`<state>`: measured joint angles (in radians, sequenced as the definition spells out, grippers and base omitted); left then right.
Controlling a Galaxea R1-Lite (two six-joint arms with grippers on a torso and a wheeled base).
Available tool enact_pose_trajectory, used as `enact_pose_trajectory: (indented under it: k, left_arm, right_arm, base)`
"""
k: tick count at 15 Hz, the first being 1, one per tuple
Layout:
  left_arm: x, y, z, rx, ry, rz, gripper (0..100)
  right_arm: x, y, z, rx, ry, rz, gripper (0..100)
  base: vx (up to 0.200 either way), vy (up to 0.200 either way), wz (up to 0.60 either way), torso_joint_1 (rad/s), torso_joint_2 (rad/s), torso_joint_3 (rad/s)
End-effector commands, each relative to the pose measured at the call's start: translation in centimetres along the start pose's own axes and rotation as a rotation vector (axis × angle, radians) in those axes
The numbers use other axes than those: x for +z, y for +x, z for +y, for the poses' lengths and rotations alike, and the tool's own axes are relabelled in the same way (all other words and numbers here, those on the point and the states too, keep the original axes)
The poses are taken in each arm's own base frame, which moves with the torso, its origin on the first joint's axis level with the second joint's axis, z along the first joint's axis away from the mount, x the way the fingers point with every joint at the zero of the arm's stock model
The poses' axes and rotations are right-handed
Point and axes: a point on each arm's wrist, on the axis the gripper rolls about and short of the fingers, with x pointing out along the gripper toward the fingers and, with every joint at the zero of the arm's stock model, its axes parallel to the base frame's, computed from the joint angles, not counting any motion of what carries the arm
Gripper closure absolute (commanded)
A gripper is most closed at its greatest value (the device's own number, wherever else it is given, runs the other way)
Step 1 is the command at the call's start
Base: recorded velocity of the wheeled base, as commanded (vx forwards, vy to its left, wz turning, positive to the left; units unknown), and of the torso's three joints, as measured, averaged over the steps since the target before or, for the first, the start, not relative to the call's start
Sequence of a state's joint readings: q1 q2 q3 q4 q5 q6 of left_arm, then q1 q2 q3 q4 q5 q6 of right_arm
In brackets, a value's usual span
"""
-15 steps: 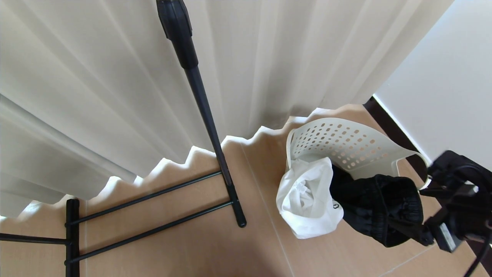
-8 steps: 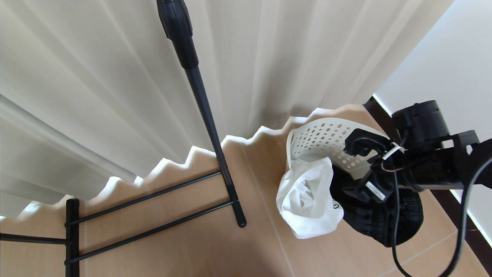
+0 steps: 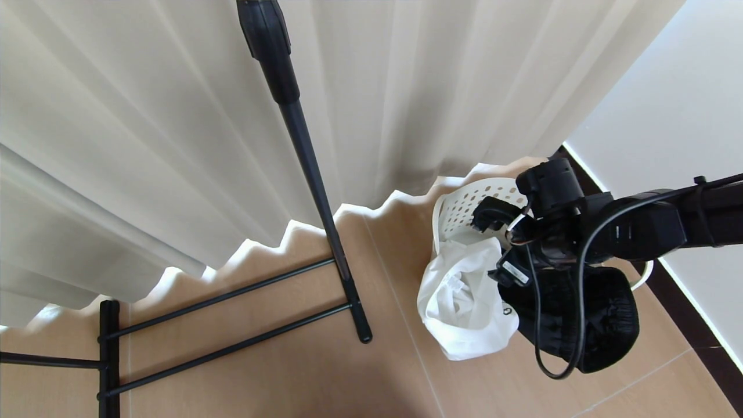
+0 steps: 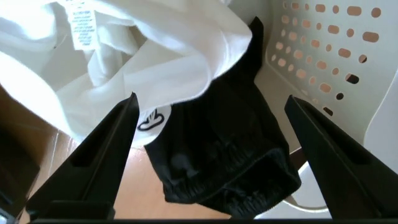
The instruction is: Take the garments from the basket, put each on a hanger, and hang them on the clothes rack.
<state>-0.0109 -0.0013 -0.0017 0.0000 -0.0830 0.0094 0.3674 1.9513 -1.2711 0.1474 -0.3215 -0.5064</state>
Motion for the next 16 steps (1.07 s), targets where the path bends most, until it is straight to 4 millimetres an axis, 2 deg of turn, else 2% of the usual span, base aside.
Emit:
enact_pose_trajectory:
  k: [1,10,11,14,16]
  left_arm:
    - [0.0,0.0,0.0,0.0,0.0,0.001,0]
    - [0.0,0.0,0.0,0.0,0.0,0.001,0]
    - [0.0,0.0,0.0,0.0,0.0,0.001,0]
    - [0.0,0.0,0.0,0.0,0.0,0.001,0]
    - [0.0,0.0,0.0,0.0,0.0,0.001,0]
  right_arm:
    - [0.8,2.4,0.4,-0.002,0.0,0.017,0]
    - [1.9,4.9,-1.7,-0.075,0.075,0.016,0]
    - [1.9,5.2,-1.6,-0.074,0.084,0.019,100]
    - [2.0,5.2,-1.5,-0.069,0.126,0.014,100]
    - [1.7,4.0,-1.6,-0.066,0.139,0.006,100]
  base:
    - [0.0,0.0,0.0,0.0,0.0,0.0]
    - [0.0,0.0,0.0,0.0,0.0,0.0]
    - [0.0,0.0,0.0,0.0,0.0,0.0]
    - [0.0,0.0,0.0,0.0,0.0,0.0]
    - [0.0,0.0,0.0,0.0,0.0,0.0]
